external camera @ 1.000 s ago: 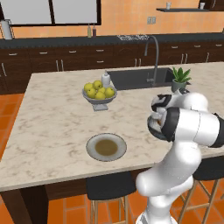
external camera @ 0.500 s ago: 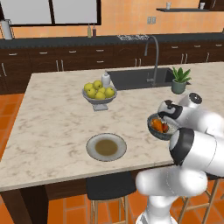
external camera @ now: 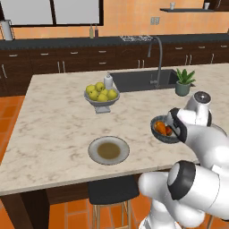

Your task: Pick the chicken drumstick and bell pepper from their plates and place them in the bowl. Then put the bowl in the fridge.

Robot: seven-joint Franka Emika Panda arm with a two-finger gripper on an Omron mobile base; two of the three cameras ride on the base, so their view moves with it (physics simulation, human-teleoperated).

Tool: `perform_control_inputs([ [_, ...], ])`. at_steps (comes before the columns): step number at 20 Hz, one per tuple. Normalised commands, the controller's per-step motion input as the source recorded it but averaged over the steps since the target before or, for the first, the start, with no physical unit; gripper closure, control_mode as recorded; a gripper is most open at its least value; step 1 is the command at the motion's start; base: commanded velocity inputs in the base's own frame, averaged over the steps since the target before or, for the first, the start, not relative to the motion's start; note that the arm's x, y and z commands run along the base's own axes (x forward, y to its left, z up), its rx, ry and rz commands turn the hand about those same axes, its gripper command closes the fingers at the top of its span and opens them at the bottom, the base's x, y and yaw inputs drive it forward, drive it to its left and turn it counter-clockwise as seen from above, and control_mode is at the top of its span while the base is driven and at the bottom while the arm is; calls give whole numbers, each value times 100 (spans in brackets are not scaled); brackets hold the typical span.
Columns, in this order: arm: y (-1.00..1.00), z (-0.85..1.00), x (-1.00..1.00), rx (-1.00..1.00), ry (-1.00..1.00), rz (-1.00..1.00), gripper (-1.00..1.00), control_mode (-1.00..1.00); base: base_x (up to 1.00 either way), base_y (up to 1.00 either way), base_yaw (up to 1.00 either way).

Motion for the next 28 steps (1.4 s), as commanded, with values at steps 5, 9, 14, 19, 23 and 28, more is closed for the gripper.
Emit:
perform_control_inputs([
  [5,-25,21,-64,28,10,-27,-100,-100,0,0,0],
  [9,-24,18,-60,34,5,-19,-100,-100,0,0,0],
  [14,-2,2,-6,26,1,-2,-100,-100,0,0,0],
  [19,0,-28,28,13,0,2,-100,-100,0,0,0],
  [23,0,-50,48,4,1,2,-100,-100,0,0,0],
  [28,0,-39,51,1,1,0,-100,-100,0,0,0],
])
